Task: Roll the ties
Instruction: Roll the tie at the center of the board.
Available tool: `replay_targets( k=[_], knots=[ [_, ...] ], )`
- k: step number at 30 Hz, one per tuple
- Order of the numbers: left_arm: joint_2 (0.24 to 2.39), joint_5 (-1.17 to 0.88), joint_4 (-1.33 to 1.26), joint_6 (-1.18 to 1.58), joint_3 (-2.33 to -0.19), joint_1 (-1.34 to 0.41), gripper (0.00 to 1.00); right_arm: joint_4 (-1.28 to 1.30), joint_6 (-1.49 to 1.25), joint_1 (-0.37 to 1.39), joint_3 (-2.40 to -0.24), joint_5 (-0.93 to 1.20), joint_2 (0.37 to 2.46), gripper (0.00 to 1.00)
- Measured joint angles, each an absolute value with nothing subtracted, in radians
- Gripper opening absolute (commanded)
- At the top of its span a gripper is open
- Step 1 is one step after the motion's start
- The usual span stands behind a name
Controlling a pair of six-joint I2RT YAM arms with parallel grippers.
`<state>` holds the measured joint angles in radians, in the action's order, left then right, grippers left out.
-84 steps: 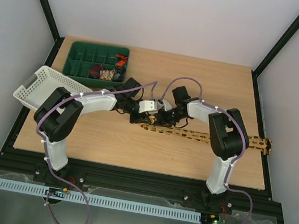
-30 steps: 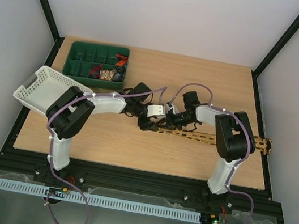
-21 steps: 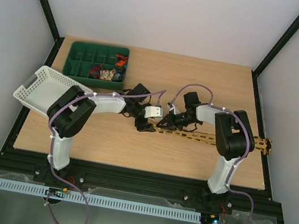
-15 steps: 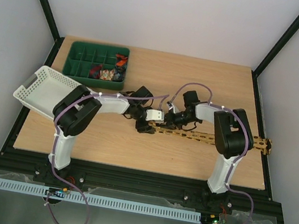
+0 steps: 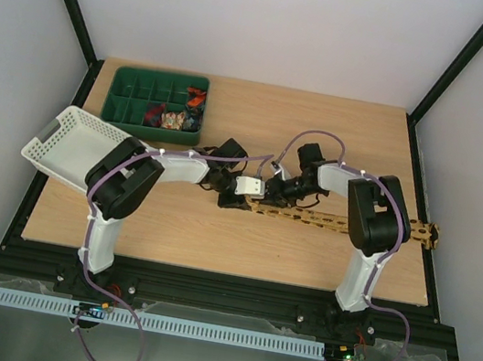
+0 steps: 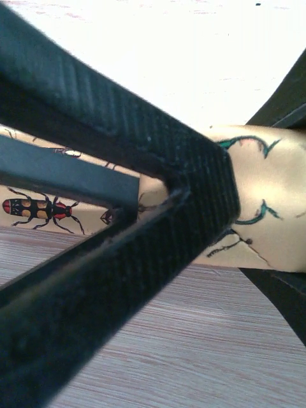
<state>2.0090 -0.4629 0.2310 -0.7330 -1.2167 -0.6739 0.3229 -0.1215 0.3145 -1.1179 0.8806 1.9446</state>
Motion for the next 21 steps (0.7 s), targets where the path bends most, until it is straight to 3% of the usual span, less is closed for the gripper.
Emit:
replay_targets(
  k=[5,16,17,19,21],
  knots=[
    [2.009,-0.463,0.232,-0.734,-1.217,-0.674,0.37,0.327,-0.122,0.317,-1.118,0.88,1.943,0.02],
    [2.004,-0.48,0.26,-0.756,-1.216,-0.66,0.36,0.384,-0.038,0.308,-1.118,0.778,1.944,0.01],
    [2.004,-0.482,0.263,-0.76,-1.216,-0.66,0.39,0.386,-0.034,0.308,-1.118,0.77,1.945,0.01],
    [2.0,-0.485,0.273,-0.766,-1.215,-0.657,0.55,0.388,-0.025,0.308,-1.118,0.749,1.947,0.02],
    [1.987,-0.491,0.285,-0.769,-1.202,-0.65,0.62,0.39,-0.017,0.308,-1.118,0.731,1.954,0.01]
  ],
)
